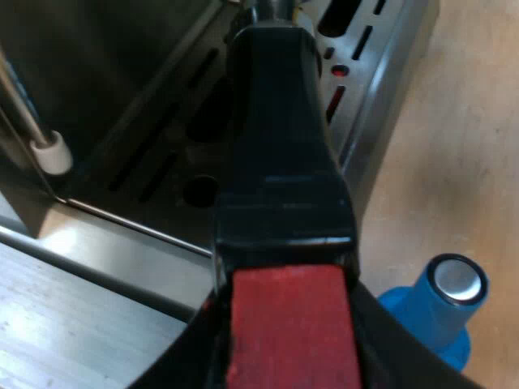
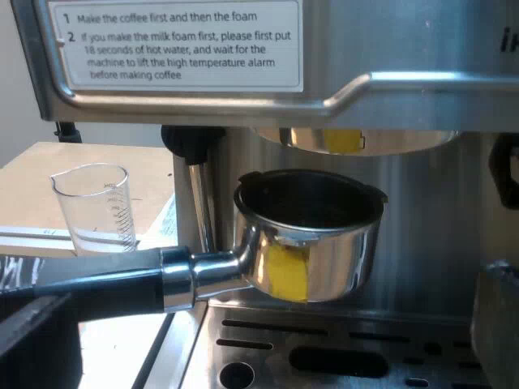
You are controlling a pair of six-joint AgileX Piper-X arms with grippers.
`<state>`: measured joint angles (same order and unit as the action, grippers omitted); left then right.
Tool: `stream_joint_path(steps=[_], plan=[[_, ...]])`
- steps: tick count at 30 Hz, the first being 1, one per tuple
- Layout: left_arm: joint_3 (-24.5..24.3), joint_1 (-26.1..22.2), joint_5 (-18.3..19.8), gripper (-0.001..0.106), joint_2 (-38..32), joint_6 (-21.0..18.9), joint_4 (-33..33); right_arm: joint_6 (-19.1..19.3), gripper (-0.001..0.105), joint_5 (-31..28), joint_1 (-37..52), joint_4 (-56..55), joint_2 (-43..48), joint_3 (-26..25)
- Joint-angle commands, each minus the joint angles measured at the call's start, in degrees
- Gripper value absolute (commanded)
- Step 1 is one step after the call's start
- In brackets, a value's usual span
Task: Put the handle in the coffee machine
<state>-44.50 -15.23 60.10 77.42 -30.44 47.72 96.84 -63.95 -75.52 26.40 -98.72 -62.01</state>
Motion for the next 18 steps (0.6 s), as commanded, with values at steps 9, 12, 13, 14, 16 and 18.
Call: stream_joint_path(steps=[9,12,13,14,16,18], plan=[[-0.73,0.39,7.47,0.000,1.57,-1.44,-3.37,1.06,0.103,-3.57,0.65,-0.11,0.17,-0.50],[-0.73,1.80,7.87,0.000,1.57,-1.44,-4.16,1.05,0.103,-6.54,0.65,-0.11,0.17,-0.50],[-0.83,2.51,7.76,0.000,1.57,-1.44,-4.31,1.05,0.103,-6.61,0.65,-0.11,0.17,-0.50],[-0.91,3.28,7.61,0.000,1.57,-1.44,-4.28,1.05,0.103,-6.59,0.65,-0.11,0.17,-0.50],[-1.10,4.13,7.63,0.000,1.57,-1.82,-4.28,1.05,0.103,-6.59,0.65,-0.11,0.17,-0.50],[-1.55,4.67,7.63,0.000,1.57,-2.32,-4.28,1.05,0.103,-6.59,0.65,-0.11,0.17,-0.50]])
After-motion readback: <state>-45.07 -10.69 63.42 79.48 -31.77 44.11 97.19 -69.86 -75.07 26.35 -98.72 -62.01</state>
